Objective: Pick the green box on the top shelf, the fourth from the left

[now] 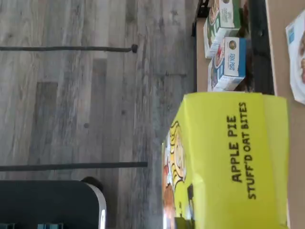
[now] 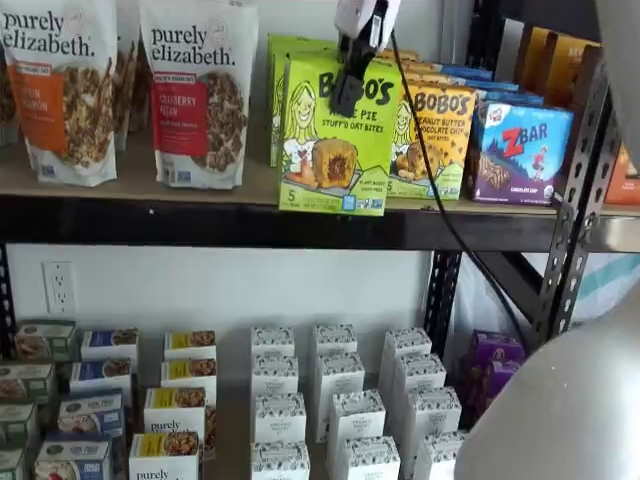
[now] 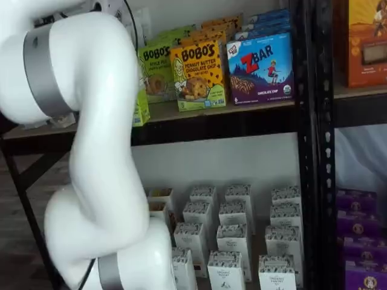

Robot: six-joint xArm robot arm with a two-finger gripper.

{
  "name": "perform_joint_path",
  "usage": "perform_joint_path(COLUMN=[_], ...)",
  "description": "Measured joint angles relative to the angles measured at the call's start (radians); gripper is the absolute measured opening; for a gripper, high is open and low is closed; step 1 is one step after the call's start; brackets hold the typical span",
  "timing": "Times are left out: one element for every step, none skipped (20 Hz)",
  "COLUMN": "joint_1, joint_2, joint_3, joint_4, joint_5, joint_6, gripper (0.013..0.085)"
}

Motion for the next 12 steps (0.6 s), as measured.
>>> perform_joint_path(joint_1=[-0.001, -0.004, -0.008, -0.012, -0.016, -0.018, -0.020, -0.018, -0.017, -0.019, -0.023, -0.027], joint_2=[-0.010, -0.020, -0.033, -0.044, -0.055, -0.063, -0.073, -0.083, -0.097, -0.110, -0.127, -0.141], joint_3=[0.008, 0.017, 0.027, 0.033, 0.039, 0.045, 0.052, 0.060, 0.071, 0.083, 0.096, 0.106], joint_4=[0.000, 0.002, 0.005, 0.007, 0.008, 0.008, 0.007, -0.001, -0.004, -0.003, 0.003, 0.009], joint_5=[0.001, 0.001, 0.000, 0.003, 0.007, 0.013, 0.017, 0.017, 0.015, 0.012, 0.010, 0.015], joint_6=[-0.001, -0.003, -0.005, -0.008, -0.010, -0.011, -0.012, -0.011, -0.011, -0.012, -0.013, -0.015], gripper=[0.0290, 0.0290, 0.0290, 0.0290, 0.0290, 0.0290, 0.0290, 0.0290, 0.0290, 0.0290, 0.0290, 0.0290])
